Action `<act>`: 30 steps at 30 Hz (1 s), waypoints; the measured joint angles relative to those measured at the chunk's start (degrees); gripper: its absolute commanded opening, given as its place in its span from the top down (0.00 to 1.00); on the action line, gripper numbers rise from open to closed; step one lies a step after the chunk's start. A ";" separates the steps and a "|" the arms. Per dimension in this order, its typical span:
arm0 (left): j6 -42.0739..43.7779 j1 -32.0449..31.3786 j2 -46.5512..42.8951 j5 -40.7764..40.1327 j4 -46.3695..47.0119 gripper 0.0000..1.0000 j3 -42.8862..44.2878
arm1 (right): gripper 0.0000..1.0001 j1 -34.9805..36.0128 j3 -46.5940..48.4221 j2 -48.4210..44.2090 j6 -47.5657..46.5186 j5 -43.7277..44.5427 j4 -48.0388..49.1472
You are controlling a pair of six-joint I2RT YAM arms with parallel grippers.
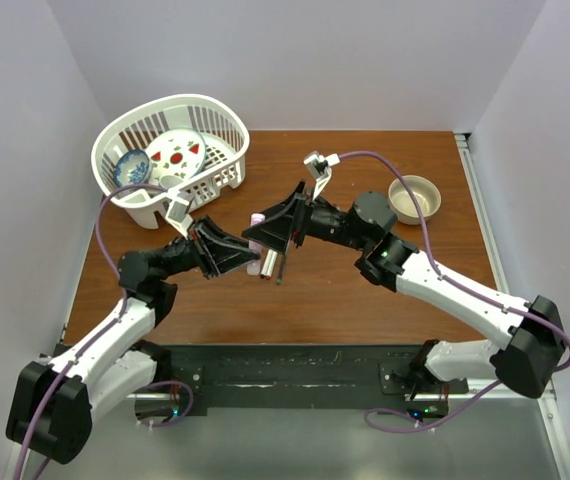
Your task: Insert the pens into the pen caps
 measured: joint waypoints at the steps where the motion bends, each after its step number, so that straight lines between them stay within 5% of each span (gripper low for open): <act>1: -0.02 0.00 0.00 0.15 0.37 1.00 -0.15 | 0.27 0.00 0.81 0.07 -0.48 -0.02 -1.07; 11: -0.66 0.00 1.33 1.11 3.61 1.00 -1.86 | 0.77 0.00 2.82 0.52 -2.84 -0.74 -4.90; 13: -1.14 -0.04 1.57 1.57 3.85 1.00 -1.86 | 1.00 -0.11 2.19 0.57 -2.93 -1.64 -5.16; 30: -1.44 0.07 14.34 16.33 -2.80 1.00 10.67 | 1.00 -1.51 -7.08 -3.02 -2.36 1.55 3.67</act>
